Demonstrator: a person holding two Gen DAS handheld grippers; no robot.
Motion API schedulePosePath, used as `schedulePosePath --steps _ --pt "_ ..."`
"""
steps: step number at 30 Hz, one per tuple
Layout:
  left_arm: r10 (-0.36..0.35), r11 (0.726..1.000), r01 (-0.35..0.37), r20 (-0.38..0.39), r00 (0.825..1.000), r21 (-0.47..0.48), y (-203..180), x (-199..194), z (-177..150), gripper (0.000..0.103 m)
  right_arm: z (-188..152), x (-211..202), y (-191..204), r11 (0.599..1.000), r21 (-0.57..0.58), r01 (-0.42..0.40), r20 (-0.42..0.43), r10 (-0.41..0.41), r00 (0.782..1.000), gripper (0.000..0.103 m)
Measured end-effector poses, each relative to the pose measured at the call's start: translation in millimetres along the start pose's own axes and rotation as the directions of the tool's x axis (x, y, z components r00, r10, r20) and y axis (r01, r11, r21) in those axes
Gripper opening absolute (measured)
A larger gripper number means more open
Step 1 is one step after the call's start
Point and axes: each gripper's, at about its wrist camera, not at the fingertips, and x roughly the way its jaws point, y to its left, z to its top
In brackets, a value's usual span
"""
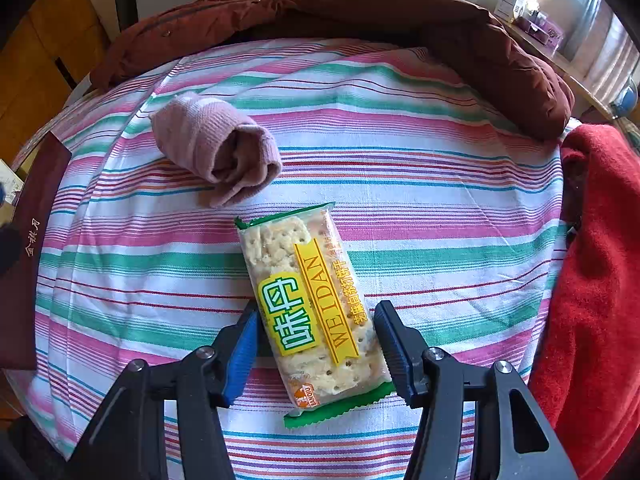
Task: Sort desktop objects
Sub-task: 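Grasp the yellow WEIDAN cracker packet with the right gripper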
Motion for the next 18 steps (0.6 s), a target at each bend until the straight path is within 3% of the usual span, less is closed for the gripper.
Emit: schedulePosePath --steps 10,15,18 --pt "-0.103 0.993 0.098 -0.097 0.99 -0.06 2.5 47.3 44.6 0.065 2.5 3.2 4.0 1.0 0.003 0.003 0.001 -0.003 1.0 0.06" --pt "-0.16 0.987 0.161 -0.108 0.981 -0.001 -8.2 70.9 58.2 0.066 4.6 5.1 4.2 1.0 0.012 0.002 -0.003 -0.002 1.0 0.062" --pt "-0.191 0.98 0.196 -0.154 0.969 0.018 -18.2 92.0 63.2 0.066 5.2 5.0 6.3 1.0 0.007 0.006 -0.003 -0.006 1.0 0.064"
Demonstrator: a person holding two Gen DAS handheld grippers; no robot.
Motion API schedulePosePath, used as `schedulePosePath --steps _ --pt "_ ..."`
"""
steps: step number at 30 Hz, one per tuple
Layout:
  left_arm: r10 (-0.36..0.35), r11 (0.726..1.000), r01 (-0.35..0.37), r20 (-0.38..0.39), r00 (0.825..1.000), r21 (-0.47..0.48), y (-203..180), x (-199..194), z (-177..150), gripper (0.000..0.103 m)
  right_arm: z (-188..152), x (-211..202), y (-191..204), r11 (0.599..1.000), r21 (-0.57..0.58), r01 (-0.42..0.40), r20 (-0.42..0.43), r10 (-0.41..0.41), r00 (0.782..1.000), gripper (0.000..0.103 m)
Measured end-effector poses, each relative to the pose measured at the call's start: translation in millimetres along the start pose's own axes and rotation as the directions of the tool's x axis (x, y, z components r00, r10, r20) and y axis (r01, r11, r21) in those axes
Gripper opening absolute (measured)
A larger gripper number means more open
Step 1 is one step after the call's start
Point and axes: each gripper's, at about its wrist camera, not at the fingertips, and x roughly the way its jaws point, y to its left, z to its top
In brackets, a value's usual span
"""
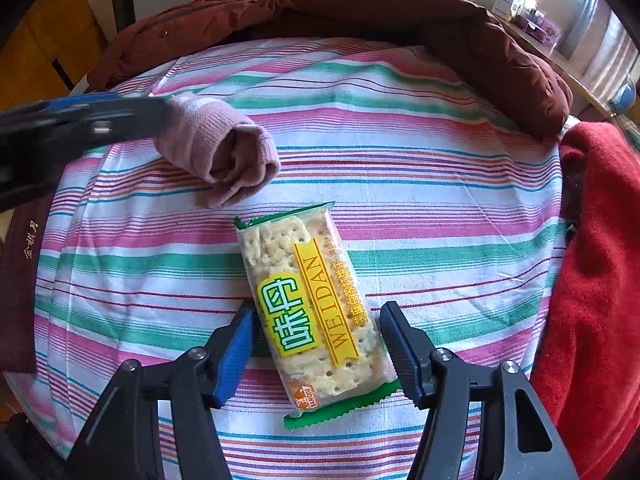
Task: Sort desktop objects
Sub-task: 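Grasp the yellow WEIDAN cracker packet with the right gripper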
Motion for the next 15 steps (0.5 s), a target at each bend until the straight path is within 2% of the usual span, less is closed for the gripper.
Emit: schedulePosePath --steps 4,10,12,13,15 --pt "0.009 1.0 -0.009 -0.021 1.0 0.029 -7.8 18.8 6.7 0.073 2.6 1.5 0.9 1.0 0.002 0.0 -0.003 0.0 1.0 0.069" --pt "0.018 1.0 -0.017 -0.063 0.998 0.026 -11.4 42.2 12.4 0.073 7.6 5.5 3.3 1.0 0.009 0.01 -0.008 -0.01 1.0 0.075" --pt "0.04 0.999 -0.039 -0.085 0.996 0.014 -7.5 51.3 12.3 0.065 9.9 6.0 1.6 1.0 0.007 0.012 -0.007 -0.012 1.0 0.076" --pt "0.045 0.999 -0.045 -0.091 0.995 0.007 -6.0 55.9 10.7 0.058 10.7 6.4 2.2 1.0 0.005 0.014 -0.006 -0.014 1.0 0.076" --pt "0.03 0.999 -0.031 -0.094 0.995 -0.006 -4.0 59.8 7.8 0.055 10.7 6.1 3.1 1.0 0.003 0.015 -0.004 -0.015 1.0 0.076"
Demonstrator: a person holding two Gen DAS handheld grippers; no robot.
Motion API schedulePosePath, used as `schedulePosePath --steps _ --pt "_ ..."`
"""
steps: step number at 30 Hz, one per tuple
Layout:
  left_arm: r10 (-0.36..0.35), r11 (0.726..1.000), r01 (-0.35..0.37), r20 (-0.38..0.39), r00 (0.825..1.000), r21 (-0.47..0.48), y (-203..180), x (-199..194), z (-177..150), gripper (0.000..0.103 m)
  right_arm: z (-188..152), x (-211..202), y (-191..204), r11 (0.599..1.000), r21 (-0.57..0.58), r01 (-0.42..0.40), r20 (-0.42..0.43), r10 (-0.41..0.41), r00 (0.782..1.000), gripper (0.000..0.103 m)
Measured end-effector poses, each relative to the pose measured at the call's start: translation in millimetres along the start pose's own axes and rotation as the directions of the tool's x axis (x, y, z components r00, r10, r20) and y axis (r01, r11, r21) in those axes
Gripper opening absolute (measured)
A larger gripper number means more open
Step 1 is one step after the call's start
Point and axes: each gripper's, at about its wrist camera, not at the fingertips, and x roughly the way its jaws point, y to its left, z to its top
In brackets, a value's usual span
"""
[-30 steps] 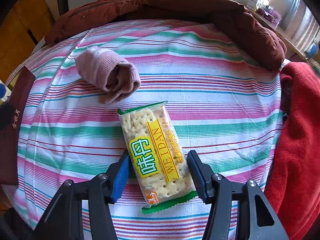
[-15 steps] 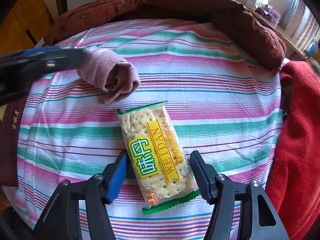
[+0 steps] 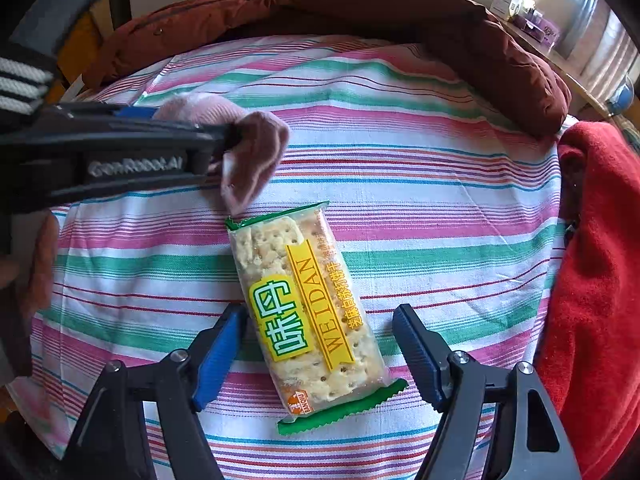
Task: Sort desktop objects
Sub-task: 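Grasp the yellow WEIDAN cracker packet with the right gripper, then grasp the pink sock with the left gripper while the right gripper holds the packet, then carry the pink sock and cracker packet over the gold tray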
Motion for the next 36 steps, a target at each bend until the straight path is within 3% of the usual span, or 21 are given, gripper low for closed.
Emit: schedulePosePath --steps 3,6,9,15,25,36 --pt "-0.005 1.0 0.004 0.023 1.0 0.006 -1.9 -4.0 -3.8 0.044 1.8 0.0 0.4 1.0 -0.005 0.0 0.006 0.0 1.0 0.076" --pt "-0.001 1.0 0.001 0.033 0.999 0.003 -3.3 -10.4 -9.1 0.038 3.9 -3.1 4.1 1.0 -0.022 -0.019 0.028 0.019 0.999 0.056" --pt "-0.001 1.0 0.001 0.035 0.999 -0.022 -0.3 -20.7 -17.3 0.038 4.9 -3.7 6.5 0.999 -0.036 -0.019 0.034 0.02 0.999 0.053" --pt "0.028 0.999 -0.023 0.114 0.993 -0.044 7.4 -67.5 -35.3 0.038 -0.9 -6.2 6.3 0.999 -0.042 -0.027 0.041 0.029 0.999 0.051" --pt "0.096 0.993 -0.075 0.283 0.954 -0.087 22.5 -166.1 -75.0 0.038 -9.8 -14.0 18.3 0.994 -0.102 -0.031 0.069 0.038 0.997 0.051" --pt "0.168 0.975 -0.102 0.358 0.919 -0.197 67.0 -233.6 -127.7 0.038 -12.4 -15.4 22.5 0.994 -0.108 -0.007 0.068 0.015 0.998 0.051"
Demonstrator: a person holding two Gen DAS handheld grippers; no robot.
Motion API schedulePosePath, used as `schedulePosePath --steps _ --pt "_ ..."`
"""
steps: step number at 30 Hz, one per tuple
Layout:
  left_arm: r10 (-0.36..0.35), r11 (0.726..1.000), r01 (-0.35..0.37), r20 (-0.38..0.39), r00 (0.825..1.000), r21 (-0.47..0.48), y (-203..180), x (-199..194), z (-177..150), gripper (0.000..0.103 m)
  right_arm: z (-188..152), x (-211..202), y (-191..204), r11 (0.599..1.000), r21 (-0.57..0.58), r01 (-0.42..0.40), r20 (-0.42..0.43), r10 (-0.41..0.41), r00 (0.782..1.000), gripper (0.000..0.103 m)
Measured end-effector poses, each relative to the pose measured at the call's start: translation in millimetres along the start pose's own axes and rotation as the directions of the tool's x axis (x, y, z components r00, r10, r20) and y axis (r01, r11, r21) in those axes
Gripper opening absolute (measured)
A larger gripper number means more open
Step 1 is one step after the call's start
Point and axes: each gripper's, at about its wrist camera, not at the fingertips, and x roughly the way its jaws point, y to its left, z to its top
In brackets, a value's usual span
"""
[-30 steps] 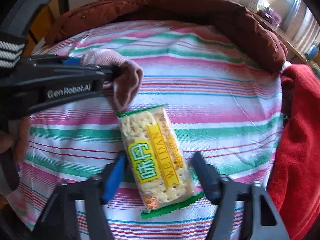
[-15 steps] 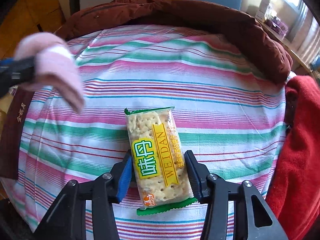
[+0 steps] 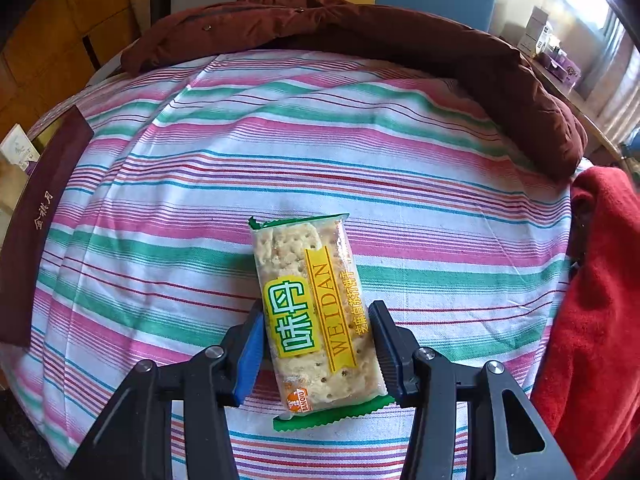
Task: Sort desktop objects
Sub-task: 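Carry the pink sock and cracker packet over the gold tray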
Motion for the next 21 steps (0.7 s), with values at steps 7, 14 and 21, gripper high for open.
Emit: schedulePosePath --steps 7,14,21 --pt "0.065 0.996 -0.064 0.018 0.998 -0.055 46.5 -32.3 -23.1 0.038 -1.2 -9.7 -6.8 0.997 0.066 0.026 0.024 -0.028 0.999 0.051" --pt "0.145 0.983 -0.143 0.011 0.989 -0.113 96.4 -51.1 -51.0 0.038 1.8 -17.2 -7.1 0.993 0.121 0.011 0.047 -0.017 0.999 0.051" --pt "0.222 0.96 -0.22 -0.005 0.975 -0.172 138.9 -59.0 -78.9 0.038 7.8 -50.8 53.4 0.995 0.056 -0.088 0.135 0.08 0.988 0.051"
